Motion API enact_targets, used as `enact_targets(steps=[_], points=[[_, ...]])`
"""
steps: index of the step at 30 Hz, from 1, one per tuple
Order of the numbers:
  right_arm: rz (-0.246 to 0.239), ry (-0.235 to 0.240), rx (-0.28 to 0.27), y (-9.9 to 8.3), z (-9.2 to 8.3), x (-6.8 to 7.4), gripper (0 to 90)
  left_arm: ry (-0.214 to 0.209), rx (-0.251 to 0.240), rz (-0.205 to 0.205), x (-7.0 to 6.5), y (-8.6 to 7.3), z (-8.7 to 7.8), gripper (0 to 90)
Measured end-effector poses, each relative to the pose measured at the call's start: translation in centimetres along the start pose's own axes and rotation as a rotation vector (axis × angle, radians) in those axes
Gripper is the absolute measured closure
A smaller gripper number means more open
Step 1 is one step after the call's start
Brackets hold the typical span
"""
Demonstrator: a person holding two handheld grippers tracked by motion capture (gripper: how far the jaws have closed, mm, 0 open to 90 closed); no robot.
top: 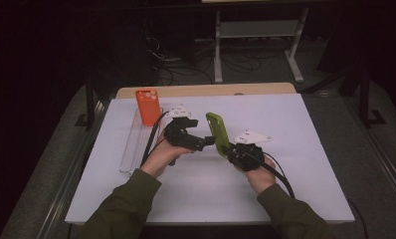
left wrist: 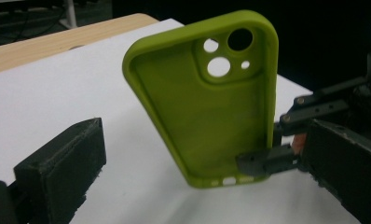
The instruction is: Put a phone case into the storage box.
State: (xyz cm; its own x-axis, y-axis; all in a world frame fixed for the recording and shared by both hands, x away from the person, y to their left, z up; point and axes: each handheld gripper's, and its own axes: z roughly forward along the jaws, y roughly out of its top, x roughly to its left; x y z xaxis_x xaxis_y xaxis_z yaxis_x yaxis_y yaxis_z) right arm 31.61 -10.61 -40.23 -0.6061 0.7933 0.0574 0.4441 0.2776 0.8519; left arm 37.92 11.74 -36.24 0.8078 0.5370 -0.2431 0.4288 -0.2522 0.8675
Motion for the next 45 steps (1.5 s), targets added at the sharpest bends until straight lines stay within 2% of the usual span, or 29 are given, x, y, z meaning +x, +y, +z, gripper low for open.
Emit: enact_targets(steps=[3, 5, 9, 12, 14, 19, 21, 22, 30, 33, 36, 41, 43, 45], points=[[0.014, 0.011, -0.002, 0.0, -0.1, 0.0, 76.2, -0.004, 0.009, 0.011, -0.1, 0.2, 0.4, 0.0], [-0.007, 0.002, -0.011, 0.1, 0.0, -0.1, 76.2, -0.010, 0.002, 0.013, -0.2, 0.3, 0.9, 0.0], [0.003, 0.010, -0.012, 0.1, -0.1, 0.1, 76.2, -0.017, -0.012, 0.029, 0.1, 0.5, 1.6, 0.0], [0.004, 0.015, -0.013, 0.1, -0.2, 0.2, 76.2, -0.016, -0.015, -0.001, 0.0, 0.5, 2.0, 0.0], [-0.014, 0.014, -0.014, 0.1, -0.1, 0.1, 76.2, -0.021, -0.017, -0.004, 0.1, 0.4, 2.4, 0.0], [-0.004, 0.017, -0.010, 0.1, -0.1, 0.3, 76.2, -0.030, -0.025, -0.021, 0.0, 0.4, 3.1, 0.0], [-0.005, 0.016, -0.009, 0.1, -0.1, 0.4, 76.2, -0.029, -0.031, -0.026, 0.0, 0.4, 3.1, 1.9], [-0.010, 0.015, -0.009, 0.1, -0.1, 0.4, 76.2, -0.032, -0.035, -0.027, 0.1, 0.4, 3.1, 6.4], [-0.025, 0.009, -0.005, 0.0, 0.0, 0.4, 76.0, -0.046, -0.035, -0.023, 0.1, 0.5, 3.0, 9.7], [-0.029, 0.004, 0.004, 0.0, 0.0, 0.4, 75.3, -0.055, -0.043, -0.040, 0.0, 0.7, 2.8, 12.4], [-0.039, 0.012, 0.009, 0.0, 0.1, 0.5, 72.7, -0.019, -0.045, -0.004, -0.1, 0.8, 2.7, 14.4], [-0.039, 0.017, 0.011, 0.1, 0.0, 0.5, 74.9, -0.022, -0.040, -0.014, -0.1, 0.9, 2.4, 15.1], [-0.037, 0.022, 0.008, 0.1, 0.0, 0.5, 71.2, -0.025, -0.039, -0.012, -0.1, 1.0, 2.3, 15.3], [-0.039, 0.023, 0.011, 0.1, -0.1, 0.6, 64.9, -0.012, -0.036, 0.000, 0.0, 1.1, 2.2, 15.4]])
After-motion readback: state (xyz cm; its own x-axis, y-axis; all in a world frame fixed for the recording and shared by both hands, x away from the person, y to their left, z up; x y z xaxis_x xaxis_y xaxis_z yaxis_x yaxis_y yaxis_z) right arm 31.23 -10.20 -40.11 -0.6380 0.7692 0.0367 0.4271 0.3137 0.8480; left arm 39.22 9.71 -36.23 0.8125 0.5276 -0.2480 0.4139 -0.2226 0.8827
